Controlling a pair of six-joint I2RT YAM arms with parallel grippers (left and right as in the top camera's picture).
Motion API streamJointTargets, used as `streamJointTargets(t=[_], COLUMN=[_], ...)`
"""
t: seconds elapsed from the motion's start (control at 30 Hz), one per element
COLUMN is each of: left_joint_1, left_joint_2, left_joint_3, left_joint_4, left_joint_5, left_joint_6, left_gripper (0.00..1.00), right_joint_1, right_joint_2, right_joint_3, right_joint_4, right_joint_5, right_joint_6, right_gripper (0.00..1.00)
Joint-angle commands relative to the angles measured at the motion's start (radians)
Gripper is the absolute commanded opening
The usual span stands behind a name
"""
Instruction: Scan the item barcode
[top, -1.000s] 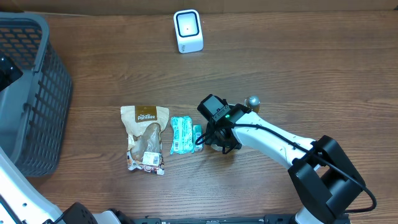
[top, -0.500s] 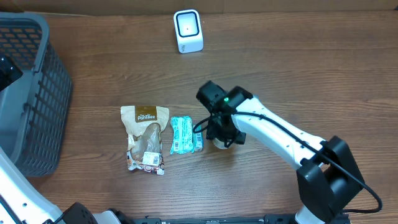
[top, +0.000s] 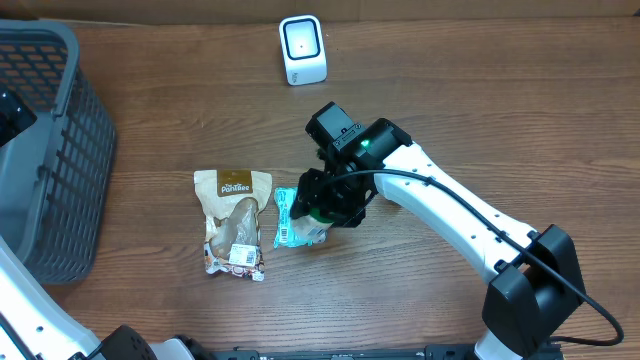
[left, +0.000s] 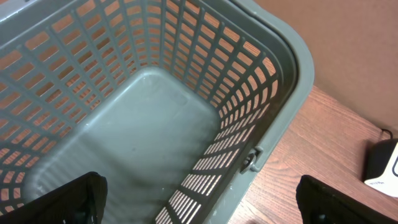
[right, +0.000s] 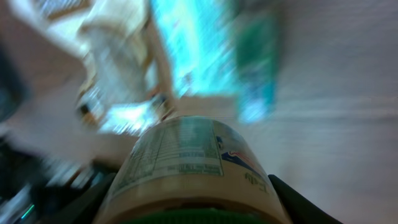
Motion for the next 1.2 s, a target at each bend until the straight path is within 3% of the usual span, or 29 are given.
streamJointTargets(t=[0.0,0.17,0.6,1.17], left_joint_1=[-0.002,-0.002,-0.002,-0.002], left_joint_2=[0.005,0.005,0.005,0.007], left_joint_3=[-0.006,-0.006,-0.005,-0.006], left_joint_4=[0.003,0.003,0.003,0.003], left_joint_5=[0.011,0.011,0.011,0.011], left_joint_6=[-0.006,-0.006,-0.006,-0.006], left_gripper=[1.0,1.0,1.0,1.0], right_joint_1=[-0.005,-0.005,-0.005,-0.005], right_joint_2=[-0.004,-0.004,-0.004,-0.004], right_joint_3=[0.026,0.026,0.026,0.026], right_joint_4=[0.004,-0.011,-0.045,-0.045], right_joint_5=[-0.285,-0.457,-0.603,-0.651], right_joint_6=[-0.008,-0.006,-0.006,-0.006], right_gripper=[0.39,0.4,0.4,0.39])
